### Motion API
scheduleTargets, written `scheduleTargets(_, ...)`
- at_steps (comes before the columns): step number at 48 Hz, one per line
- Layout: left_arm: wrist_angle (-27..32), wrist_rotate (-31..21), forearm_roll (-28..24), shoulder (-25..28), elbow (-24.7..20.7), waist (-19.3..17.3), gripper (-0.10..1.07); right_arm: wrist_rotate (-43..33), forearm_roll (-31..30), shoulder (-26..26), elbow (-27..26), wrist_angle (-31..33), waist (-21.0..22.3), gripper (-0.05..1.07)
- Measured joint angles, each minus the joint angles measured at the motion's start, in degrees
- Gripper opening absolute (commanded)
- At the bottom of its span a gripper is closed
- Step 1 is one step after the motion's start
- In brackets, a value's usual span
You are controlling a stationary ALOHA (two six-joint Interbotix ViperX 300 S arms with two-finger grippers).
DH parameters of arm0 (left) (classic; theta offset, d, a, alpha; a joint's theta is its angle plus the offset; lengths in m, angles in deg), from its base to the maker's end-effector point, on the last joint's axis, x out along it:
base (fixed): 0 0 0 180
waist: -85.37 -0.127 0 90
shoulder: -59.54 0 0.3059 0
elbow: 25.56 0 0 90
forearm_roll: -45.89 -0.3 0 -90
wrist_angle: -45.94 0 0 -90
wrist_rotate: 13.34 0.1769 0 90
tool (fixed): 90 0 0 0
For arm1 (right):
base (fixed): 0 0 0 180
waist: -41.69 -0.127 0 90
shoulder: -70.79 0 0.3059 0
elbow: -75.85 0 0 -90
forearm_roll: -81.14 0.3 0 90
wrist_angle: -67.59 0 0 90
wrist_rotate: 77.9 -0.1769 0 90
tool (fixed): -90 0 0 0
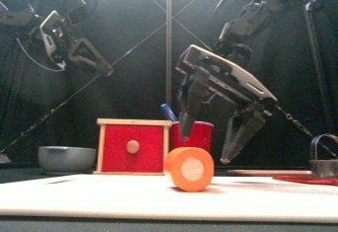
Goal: Grasp carrot top
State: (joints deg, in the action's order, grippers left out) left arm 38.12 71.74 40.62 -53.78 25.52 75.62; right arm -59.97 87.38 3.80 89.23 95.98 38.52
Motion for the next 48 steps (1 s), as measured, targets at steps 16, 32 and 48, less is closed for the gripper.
scheduleTargets(16, 0.0, 0.0, -0.09, -0.09, 0.26, 0.0, 0.51, -0.09, 1.76, 3.78, -3.34, 1.58, 0.09, 0.8)
scheduleTargets(32, 0.18, -0.09, 0.0, -0.09, 0.26, 0.0, 0.51, 0.09, -3.87, -1.23, -2.64, 6.15, 0.0, 0.72)
scheduleTargets(48, 0.35, -0.18, 0.18, -0.09, 0.26, 0.09, 0.51, 0.35, -8.79, -21.27, 13.27, 11.95, 8.0, 0.72)
